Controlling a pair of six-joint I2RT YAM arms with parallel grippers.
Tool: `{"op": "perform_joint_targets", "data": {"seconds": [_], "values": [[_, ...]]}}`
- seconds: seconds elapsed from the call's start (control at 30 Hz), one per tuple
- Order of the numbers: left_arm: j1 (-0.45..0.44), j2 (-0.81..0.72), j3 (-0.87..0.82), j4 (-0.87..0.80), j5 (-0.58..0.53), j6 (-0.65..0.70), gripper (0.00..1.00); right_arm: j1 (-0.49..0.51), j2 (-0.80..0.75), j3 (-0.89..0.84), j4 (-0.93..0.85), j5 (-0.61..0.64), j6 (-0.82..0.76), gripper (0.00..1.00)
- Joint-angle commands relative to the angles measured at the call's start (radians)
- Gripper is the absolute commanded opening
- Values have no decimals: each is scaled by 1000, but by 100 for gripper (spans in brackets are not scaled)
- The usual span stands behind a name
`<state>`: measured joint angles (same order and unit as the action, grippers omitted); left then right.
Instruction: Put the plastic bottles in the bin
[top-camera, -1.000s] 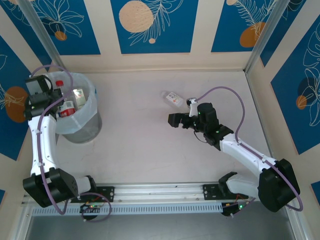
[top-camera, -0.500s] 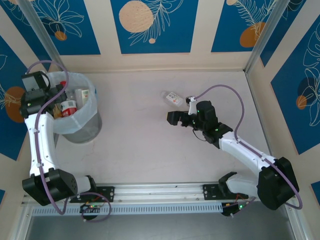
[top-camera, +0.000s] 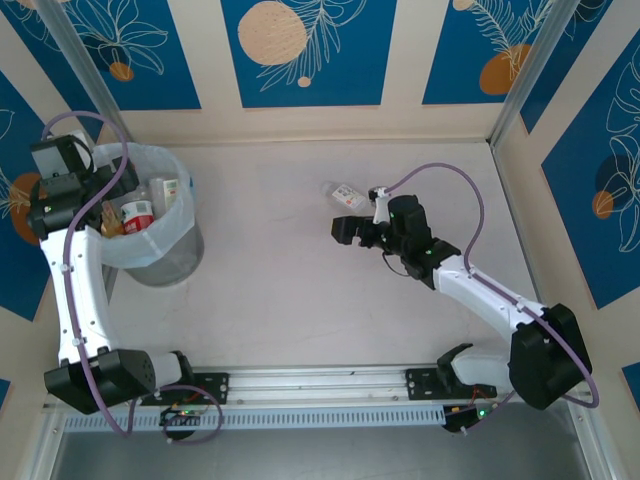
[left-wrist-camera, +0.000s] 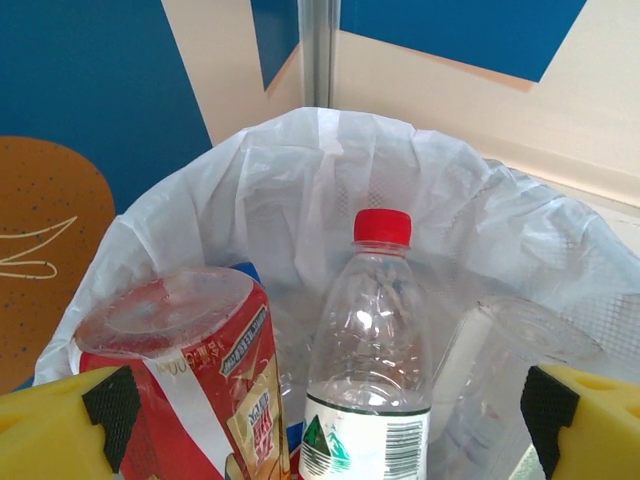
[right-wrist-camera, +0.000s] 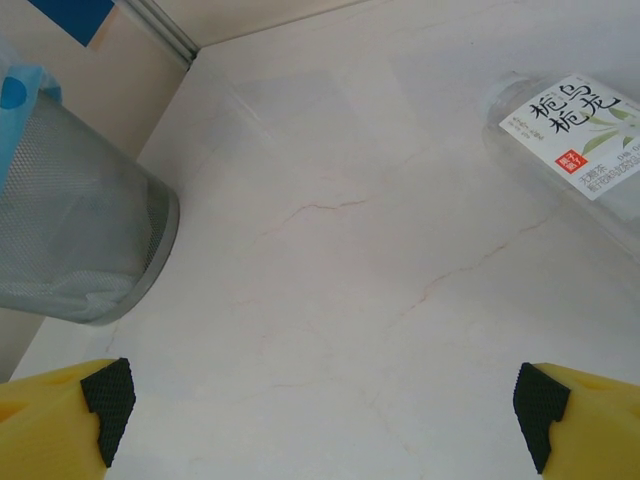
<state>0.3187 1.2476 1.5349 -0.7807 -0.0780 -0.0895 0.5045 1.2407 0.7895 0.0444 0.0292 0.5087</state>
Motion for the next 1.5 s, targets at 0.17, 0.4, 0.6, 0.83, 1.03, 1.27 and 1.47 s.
{"op": "perform_joint_targets", "data": {"seconds": [0.17, 0.4, 0.6, 0.83, 1.03, 1.27, 1.47], "values": [[-155, -88, 73, -60, -19, -49, 99, -49, 71, 159, -211, 23, -322, 100], [-346, -128, 69, -32, 11, -107, 99, -170, 155, 264, -322, -95, -504, 100], [-423, -127, 39, 9, 176, -174, 99, -258, 312, 466, -530, -196, -645, 99], [-424, -132, -10, 49, 355, -199, 99, -311, 497, 606, -645, -226, -808, 100], [-424, -159, -60, 56, 357, -203, 99, -328, 664, 735, -756, -149, -909, 100], [-425, -175, -106, 80, 386, -214, 99, -325, 819, 845, -777, -119, -945, 100], [-425, -175, -122, 90, 383, -218, 99, -298, 913, 923, -830, -93, -980, 99]]}}
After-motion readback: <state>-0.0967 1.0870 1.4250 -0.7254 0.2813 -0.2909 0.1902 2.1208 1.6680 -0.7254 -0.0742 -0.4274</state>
